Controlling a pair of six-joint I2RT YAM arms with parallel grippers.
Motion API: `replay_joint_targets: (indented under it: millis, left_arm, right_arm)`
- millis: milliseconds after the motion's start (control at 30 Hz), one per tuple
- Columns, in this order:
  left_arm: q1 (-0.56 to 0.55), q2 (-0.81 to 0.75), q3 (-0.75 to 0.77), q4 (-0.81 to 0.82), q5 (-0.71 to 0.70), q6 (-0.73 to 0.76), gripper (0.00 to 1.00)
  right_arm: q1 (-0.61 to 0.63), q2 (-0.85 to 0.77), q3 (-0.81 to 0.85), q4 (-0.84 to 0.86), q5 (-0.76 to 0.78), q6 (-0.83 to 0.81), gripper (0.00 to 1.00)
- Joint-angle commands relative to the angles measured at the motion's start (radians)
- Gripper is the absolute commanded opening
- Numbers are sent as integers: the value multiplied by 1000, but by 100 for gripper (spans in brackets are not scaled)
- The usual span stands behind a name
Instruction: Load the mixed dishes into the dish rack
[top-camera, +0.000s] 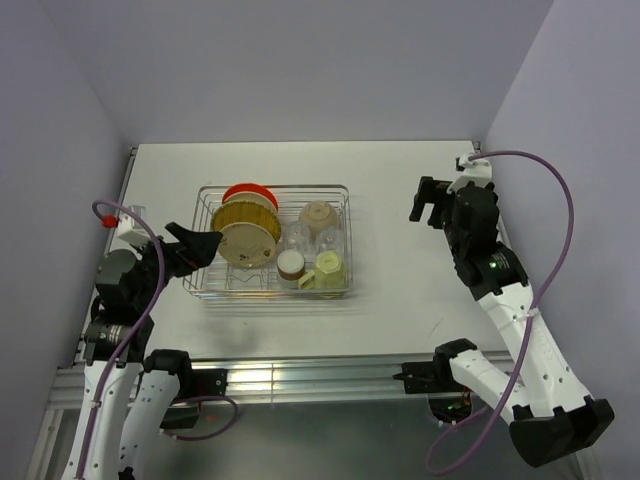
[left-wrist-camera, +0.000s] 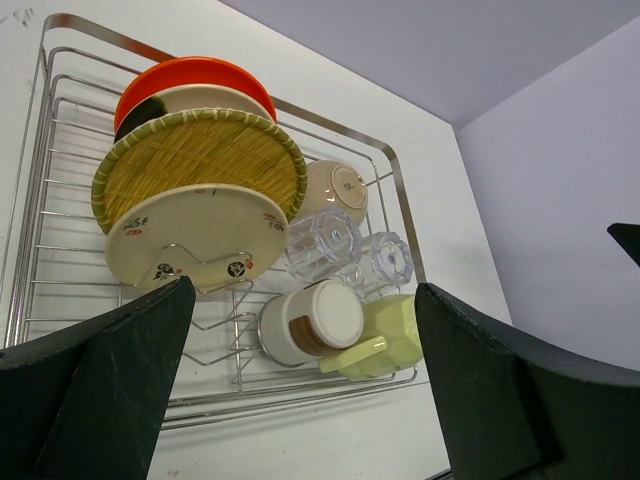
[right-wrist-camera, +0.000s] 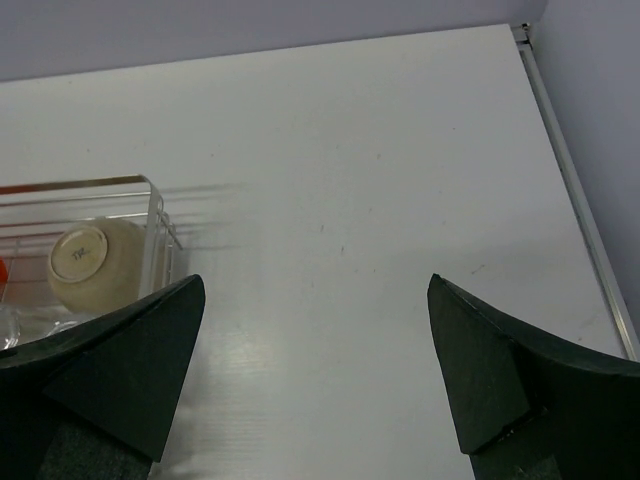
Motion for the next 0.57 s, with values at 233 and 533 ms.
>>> replay_joint_targets:
  millis: [233,533]
  left_arm:
    - [-2,-59,25,-29,16,-3,99]
    - [0,-89,29,-75,-10,-14,99]
  right_arm:
    - [-11,-31,-23,32,91,57,100]
    - [-12,-65,-83,107,173,27,100]
